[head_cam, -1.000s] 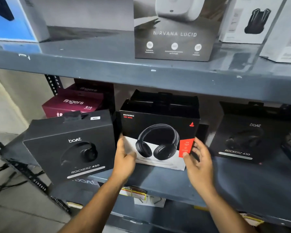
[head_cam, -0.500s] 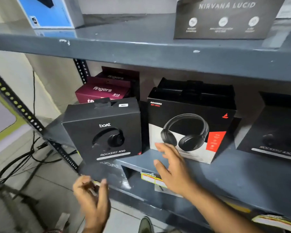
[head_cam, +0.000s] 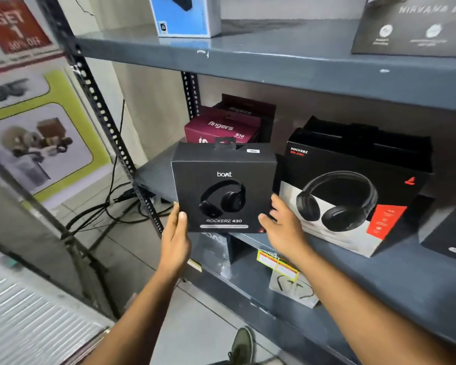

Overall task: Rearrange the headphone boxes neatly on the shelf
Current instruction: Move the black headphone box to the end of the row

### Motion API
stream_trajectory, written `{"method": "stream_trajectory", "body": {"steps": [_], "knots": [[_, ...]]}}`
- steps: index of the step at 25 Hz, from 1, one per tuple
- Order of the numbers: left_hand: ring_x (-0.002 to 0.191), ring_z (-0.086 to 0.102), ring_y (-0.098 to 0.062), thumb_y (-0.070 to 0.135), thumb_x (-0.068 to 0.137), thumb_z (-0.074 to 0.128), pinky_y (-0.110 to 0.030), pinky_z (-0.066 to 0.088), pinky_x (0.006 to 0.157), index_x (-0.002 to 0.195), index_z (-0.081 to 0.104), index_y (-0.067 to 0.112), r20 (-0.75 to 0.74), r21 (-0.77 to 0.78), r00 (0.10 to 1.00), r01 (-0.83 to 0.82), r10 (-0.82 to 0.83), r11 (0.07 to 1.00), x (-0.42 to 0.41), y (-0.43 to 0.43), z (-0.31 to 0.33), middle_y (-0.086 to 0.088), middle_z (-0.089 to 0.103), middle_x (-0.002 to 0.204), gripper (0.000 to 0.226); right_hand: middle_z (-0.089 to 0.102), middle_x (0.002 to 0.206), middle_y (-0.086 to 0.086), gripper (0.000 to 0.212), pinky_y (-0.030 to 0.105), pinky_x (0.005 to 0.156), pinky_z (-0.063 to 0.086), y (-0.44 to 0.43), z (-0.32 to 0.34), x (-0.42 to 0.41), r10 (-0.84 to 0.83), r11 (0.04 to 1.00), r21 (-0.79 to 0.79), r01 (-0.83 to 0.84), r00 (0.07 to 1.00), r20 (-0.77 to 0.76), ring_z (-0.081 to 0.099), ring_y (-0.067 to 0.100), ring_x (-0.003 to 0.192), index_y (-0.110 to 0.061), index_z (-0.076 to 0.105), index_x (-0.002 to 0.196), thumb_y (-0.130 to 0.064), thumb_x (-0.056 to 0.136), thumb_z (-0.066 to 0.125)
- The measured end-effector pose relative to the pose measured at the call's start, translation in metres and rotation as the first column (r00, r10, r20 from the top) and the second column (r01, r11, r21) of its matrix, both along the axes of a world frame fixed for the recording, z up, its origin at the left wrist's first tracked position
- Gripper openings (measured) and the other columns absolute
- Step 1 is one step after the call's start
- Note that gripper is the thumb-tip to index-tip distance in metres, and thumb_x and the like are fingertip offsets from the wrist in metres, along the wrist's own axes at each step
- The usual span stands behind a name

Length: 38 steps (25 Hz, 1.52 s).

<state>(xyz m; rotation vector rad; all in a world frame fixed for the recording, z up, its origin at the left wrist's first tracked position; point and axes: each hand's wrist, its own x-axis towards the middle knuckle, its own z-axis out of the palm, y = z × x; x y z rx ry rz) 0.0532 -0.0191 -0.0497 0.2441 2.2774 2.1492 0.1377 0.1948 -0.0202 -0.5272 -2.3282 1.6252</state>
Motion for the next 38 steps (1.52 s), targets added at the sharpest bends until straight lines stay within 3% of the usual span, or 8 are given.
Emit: {"method": "stream_trajectory", "body": {"steps": [7,11,18,24,28,30,33,38], "knots": [[0.108,0.063,0.002,0.026,0.101,0.045,-0.019,0.050,0.091,0.108,0.066,0.043,-0.072,0.165,0.996,0.054,-0.043,0.985,0.078,-0.034,0.026,0.020,0.071,0.116,0.028,0.063,0.118,0.009,0.046,0.049,0.099,0.049,-0.008,0.015,0.073,-0.044,0.999,0.004,0.046,0.974,-0.223,0.064,0.023,0.107,-0.040,0.058,0.128,-0.030,0.083,0.061],[0.108,0.065,-0.002,0.037,0.097,0.049,-0.018,0.053,0.089,0.109,0.066,0.045,-0.085,0.198,0.989,0.138,-0.123,0.971,0.114,-0.040,0.035,0.014,0.071,0.120,0.022,0.059,0.128,0.011,0.053,0.048,0.102,0.048,-0.007,0.021,0.117,-0.042,0.999,-0.005,0.042,0.971,-0.236,0.061,0.020,0.114,-0.035,0.053,0.135,-0.034,0.083,0.061],[0.113,0.064,-0.008,0.010,0.102,0.042,-0.025,0.050,0.096,0.119,0.058,0.030,-0.099,0.181,0.953,0.301,-0.288,0.936,0.143,-0.006,0.047,0.008,0.071,0.121,0.031,0.054,0.114,0.010,0.053,0.046,0.100,0.049,0.008,0.029,0.177,-0.237,0.964,0.033,0.262,0.913,-0.331,0.062,0.026,0.098,-0.045,0.049,0.131,-0.019,0.088,0.065],[0.122,0.052,0.016,-0.001,0.098,0.042,-0.003,0.041,0.092,0.142,0.035,0.025,-0.053,0.158,0.712,0.698,-0.700,0.698,0.176,0.083,0.055,0.031,0.062,0.129,0.051,0.062,0.122,-0.018,0.057,0.014,0.088,0.049,0.062,0.010,0.250,-0.489,0.858,-0.063,0.510,0.773,-0.404,0.063,-0.002,0.104,-0.060,0.052,0.119,-0.013,0.088,0.062],[0.133,0.048,-0.004,-0.010,0.098,0.038,-0.015,0.041,0.106,0.151,0.025,0.012,0.044,0.137,0.548,0.825,-0.835,0.549,0.202,0.160,0.042,0.000,0.051,0.149,0.059,0.064,0.127,0.002,0.051,0.035,0.102,0.048,0.116,-0.014,0.294,-0.705,0.691,-0.145,0.708,0.616,-0.352,0.062,0.020,0.116,-0.032,0.051,0.133,-0.005,0.090,0.056],[0.141,0.042,-0.015,-0.010,0.098,0.040,-0.022,0.036,0.113,0.152,0.023,0.012,0.075,0.137,0.500,0.852,-0.863,0.505,0.209,0.198,0.035,-0.007,0.043,0.155,0.061,0.067,0.120,-0.006,0.050,0.023,0.093,0.052,0.143,-0.020,0.310,-0.745,0.639,-0.125,0.759,0.570,-0.348,0.065,0.011,0.110,-0.029,0.052,0.132,-0.005,0.089,0.055],[0.130,0.051,-0.006,-0.010,0.097,0.042,-0.018,0.039,0.109,0.143,0.030,0.021,0.073,0.128,0.461,0.875,-0.884,0.467,0.216,0.249,0.028,-0.005,0.047,0.149,0.057,0.065,0.111,-0.016,0.046,0.022,0.087,0.053,0.175,-0.026,0.323,-0.796,0.578,-0.204,0.790,0.491,-0.355,0.065,-0.008,0.097,-0.022,0.053,0.129,0.000,0.089,0.056],[0.131,0.048,-0.012,-0.011,0.096,0.043,-0.014,0.040,0.105,0.140,0.027,0.021,0.058,0.139,0.464,0.873,-0.884,0.467,0.219,0.313,0.016,-0.009,0.045,0.149,0.057,0.060,0.122,0.002,0.048,0.033,0.091,0.050,0.224,-0.037,0.334,-0.830,0.542,-0.295,0.787,0.445,-0.337,0.062,0.006,0.108,-0.037,0.048,0.121,-0.002,0.090,0.059]]}}
